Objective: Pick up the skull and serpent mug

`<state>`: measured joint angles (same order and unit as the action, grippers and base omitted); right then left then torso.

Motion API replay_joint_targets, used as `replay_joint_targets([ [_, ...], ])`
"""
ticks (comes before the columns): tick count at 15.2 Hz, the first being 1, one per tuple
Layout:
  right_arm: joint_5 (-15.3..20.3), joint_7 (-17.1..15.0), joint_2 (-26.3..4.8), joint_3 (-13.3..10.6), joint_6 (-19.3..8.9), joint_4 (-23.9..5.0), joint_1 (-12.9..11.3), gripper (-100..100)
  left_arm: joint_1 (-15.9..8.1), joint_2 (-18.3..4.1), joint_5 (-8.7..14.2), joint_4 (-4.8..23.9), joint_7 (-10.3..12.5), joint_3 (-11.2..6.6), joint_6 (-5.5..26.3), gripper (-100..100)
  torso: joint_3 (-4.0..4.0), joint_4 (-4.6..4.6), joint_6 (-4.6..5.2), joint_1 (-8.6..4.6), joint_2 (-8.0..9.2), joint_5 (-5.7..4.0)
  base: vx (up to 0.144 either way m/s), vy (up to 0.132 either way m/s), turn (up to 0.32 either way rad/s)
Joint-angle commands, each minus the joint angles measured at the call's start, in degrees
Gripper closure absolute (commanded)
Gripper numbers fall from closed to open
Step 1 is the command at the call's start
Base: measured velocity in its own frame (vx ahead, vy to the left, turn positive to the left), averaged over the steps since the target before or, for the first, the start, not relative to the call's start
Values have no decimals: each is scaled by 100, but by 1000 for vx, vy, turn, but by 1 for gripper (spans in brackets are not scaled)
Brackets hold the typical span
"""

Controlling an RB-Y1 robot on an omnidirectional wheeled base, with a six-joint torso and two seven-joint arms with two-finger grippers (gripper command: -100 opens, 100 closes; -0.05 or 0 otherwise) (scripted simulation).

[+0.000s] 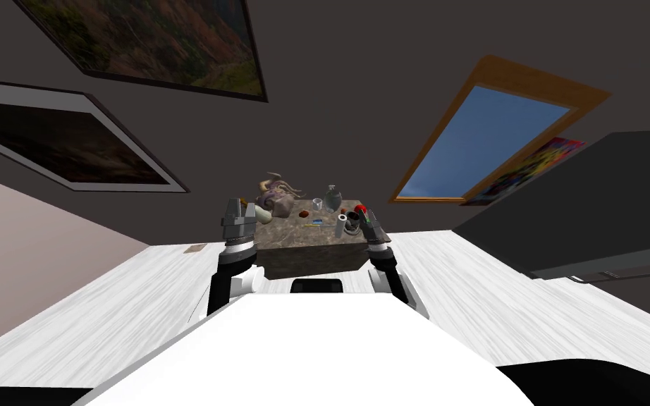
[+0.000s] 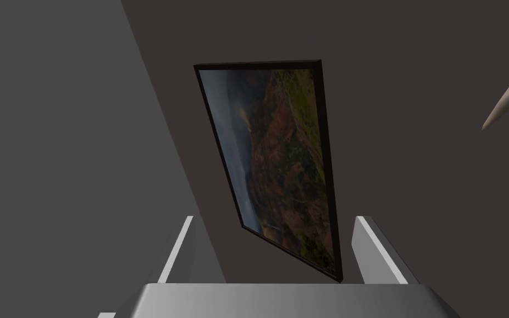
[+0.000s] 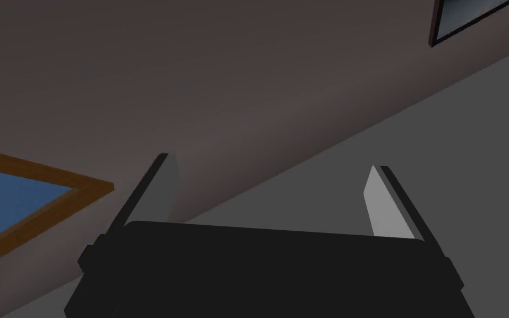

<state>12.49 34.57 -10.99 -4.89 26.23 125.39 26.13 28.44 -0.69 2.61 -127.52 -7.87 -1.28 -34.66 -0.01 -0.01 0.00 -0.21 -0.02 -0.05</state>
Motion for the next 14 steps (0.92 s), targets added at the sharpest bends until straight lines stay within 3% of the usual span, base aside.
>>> replay_joint_targets([
  [1,66,171,-22,2,2,-44,-17,-100,0,0,0,0,0,0,0,0,0,0,0,0,0,0,1,-38,12],
  [2,283,382,-58,-26,2,-154,-58,-100,0,0,0,0,0,0,0,0,0,0,1,2,0,0,5,-49,25],
  [4,283,505,-58,-26,2,-154,-58,-100,0,0,0,0,0,0,0,0,0,0,0,-2,-1,0,4,-49,20],
  [5,507,703,-89,-55,2,-267,-99,-100,0,0,0,0,0,0,0,0,0,0,1,0,-1,0,7,-46,22],
  [7,507,849,-89,-55,2,-267,-99,-100,0,0,0,0,0,0,0,0,-1,0,0,-2,-2,0,3,-51,19],
  [8,737,1033,-114,-85,2,-384,-142,-100,0,0,0,0,0,0,0,0,0,0,1,-1,-1,0,0,-55,20],
  [10,737,1203,-114,-85,2,-384,-142,-100,0,0,0,0,0,0,0,0,0,0,0,-5,1,-1,-1,-51,22],
  [11,972,1369,-134,-116,2,-503,-186,-100,0,0,0,0,0,0,0,0,1,0,1,-1,1,0,3,-54,22],
  [13,972,1564,-134,-116,2,-503,-186,-100,0,0,0,0,0,0,0,0,0,0,0,-5,0,-1,2,-53,21],
  [14,1211,1720,-148,-147,2,-624,-231,-100,0,0,0,0,0,0,0,0,0,0,1,-2,0,-1,4,-54,34],
])
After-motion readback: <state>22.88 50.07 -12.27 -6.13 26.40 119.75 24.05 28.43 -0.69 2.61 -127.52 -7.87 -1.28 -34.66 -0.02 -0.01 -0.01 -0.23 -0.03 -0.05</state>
